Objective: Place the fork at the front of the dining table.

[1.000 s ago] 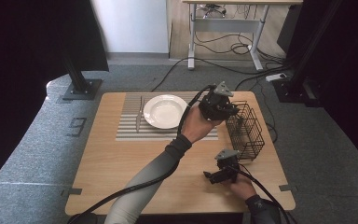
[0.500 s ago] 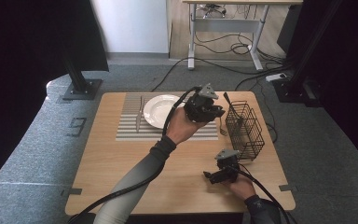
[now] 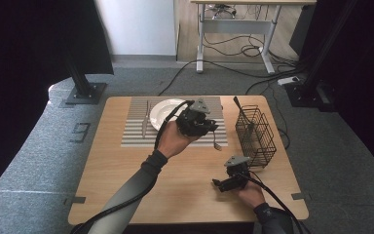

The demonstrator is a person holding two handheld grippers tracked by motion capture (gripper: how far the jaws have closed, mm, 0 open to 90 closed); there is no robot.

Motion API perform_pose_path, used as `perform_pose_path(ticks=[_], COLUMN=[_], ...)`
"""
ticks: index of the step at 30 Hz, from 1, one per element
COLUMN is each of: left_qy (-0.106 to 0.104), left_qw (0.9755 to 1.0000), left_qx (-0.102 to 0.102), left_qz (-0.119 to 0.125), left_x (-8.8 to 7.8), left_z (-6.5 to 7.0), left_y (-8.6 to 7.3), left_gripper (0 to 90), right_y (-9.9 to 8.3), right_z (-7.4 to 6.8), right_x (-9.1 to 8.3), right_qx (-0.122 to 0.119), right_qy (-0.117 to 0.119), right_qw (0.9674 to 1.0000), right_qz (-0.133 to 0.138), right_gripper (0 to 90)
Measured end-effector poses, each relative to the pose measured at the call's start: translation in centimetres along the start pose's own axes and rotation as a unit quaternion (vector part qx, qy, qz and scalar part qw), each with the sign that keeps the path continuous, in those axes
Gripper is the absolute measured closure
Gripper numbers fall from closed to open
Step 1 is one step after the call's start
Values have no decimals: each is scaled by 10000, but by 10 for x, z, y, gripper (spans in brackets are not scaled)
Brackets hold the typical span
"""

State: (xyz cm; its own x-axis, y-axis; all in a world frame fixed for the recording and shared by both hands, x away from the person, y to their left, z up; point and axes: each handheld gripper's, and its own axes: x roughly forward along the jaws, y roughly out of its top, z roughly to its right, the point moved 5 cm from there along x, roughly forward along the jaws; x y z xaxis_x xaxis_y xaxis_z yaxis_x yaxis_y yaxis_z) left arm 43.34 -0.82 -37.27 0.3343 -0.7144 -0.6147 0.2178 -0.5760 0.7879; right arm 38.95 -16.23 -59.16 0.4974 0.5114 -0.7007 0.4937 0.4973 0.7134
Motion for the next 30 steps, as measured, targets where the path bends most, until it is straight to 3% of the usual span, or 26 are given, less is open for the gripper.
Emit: perform_pose_path(ticks=[5, 14, 19, 22, 27, 28, 29, 30], left_qy=[-53, -111, -177, -200, -244, -251, -265, -276], left_qw=[9999, 9998, 9997, 9997, 9995, 9995, 9994, 9993], left_qx=[-58, -126, -125, -47, 1, 6, 16, 23], left_qz=[-88, -93, -92, -155, -204, -216, -236, -244], left_x=[-1, -5, -5, -5, -4, -4, -4, -3], left_z=[-3, -5, -3, 0, 2, 3, 3, 3], left_y=[-22, -45, -53, -58, -64, -65, -66, -67], left_gripper=[788, 788, 788, 789, 788, 788, 789, 789], right_y=[0, 6, 22, 35, 57, 62, 74, 74], right_z=[0, -1, -4, -3, -8, -10, -14, -14], right_x=[0, -3, -8, -10, -12, -13, -13, -13], right_qx=[-21, -77, -249, -205, -338, -404, -549, -549], right_qy=[18, 138, 271, 314, 453, 517, 620, 620], right_qw=[10000, 9999, 9992, 9989, 9973, 9966, 9947, 9947], right_qz=[-16, -46, 119, 270, 459, 498, 616, 616], right_gripper=[0, 61, 128, 145, 276, 302, 386, 386])
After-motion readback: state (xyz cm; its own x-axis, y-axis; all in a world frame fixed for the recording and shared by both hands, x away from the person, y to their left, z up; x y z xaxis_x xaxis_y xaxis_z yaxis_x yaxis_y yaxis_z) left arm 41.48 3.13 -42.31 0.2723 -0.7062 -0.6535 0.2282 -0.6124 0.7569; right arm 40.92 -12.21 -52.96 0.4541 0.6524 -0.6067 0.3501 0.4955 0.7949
